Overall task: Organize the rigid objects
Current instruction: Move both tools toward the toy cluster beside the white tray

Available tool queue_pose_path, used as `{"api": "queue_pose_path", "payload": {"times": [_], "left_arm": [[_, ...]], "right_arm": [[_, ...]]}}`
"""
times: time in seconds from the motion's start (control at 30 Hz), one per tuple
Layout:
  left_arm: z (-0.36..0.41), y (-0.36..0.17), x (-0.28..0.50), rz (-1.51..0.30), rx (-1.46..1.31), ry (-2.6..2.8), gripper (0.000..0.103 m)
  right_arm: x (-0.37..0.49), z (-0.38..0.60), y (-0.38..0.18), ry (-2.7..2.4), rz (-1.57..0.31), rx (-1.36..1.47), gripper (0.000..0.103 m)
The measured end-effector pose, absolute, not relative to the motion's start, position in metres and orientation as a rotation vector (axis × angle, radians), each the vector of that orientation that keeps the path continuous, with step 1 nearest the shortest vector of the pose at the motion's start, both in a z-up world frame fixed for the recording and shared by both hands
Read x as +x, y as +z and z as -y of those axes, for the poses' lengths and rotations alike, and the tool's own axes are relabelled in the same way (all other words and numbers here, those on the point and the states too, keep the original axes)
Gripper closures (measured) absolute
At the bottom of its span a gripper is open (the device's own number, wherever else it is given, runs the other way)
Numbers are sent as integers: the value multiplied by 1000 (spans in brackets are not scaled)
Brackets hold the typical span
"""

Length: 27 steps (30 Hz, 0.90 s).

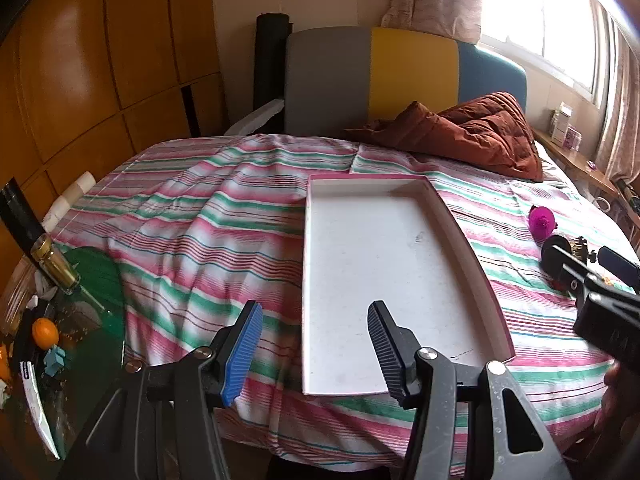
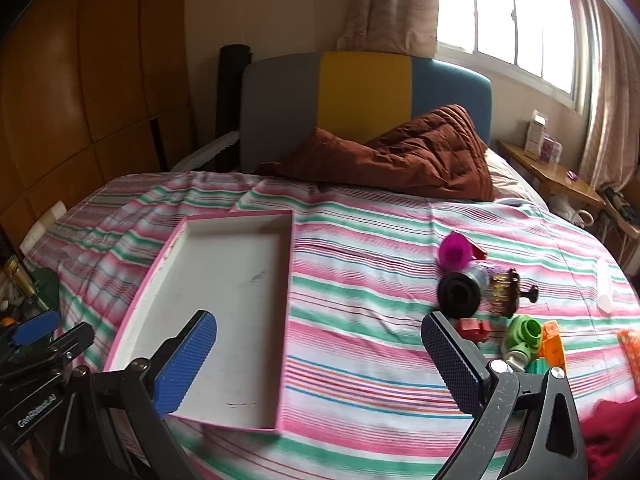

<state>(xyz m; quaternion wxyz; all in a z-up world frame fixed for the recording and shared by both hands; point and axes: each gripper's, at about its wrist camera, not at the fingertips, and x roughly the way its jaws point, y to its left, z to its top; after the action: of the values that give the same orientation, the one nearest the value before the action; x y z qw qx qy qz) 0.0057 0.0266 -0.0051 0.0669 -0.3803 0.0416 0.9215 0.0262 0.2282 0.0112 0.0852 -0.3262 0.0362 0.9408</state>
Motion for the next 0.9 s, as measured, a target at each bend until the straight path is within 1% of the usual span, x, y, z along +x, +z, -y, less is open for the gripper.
{"api": "queue_pose_path", "payload": {"times": [0.23,0.57,0.73,0.9], "left_arm": [[-40,-3,4,-175,-1114,2751,48],[-77,6,-1,-194,-1016,2626,46],[-105,9,-6,-167,-1031,2513,43],[-144,6,-7,-184,-1060,2393,43]], "right_arm": [[29,-273,15,2741,-178,-971,0],[52,-386,21,2607,-424,-999,0],[75,-460,15,2469,-649,-973,0],[102,-514,-10,2382,-899,-908,0]]}}
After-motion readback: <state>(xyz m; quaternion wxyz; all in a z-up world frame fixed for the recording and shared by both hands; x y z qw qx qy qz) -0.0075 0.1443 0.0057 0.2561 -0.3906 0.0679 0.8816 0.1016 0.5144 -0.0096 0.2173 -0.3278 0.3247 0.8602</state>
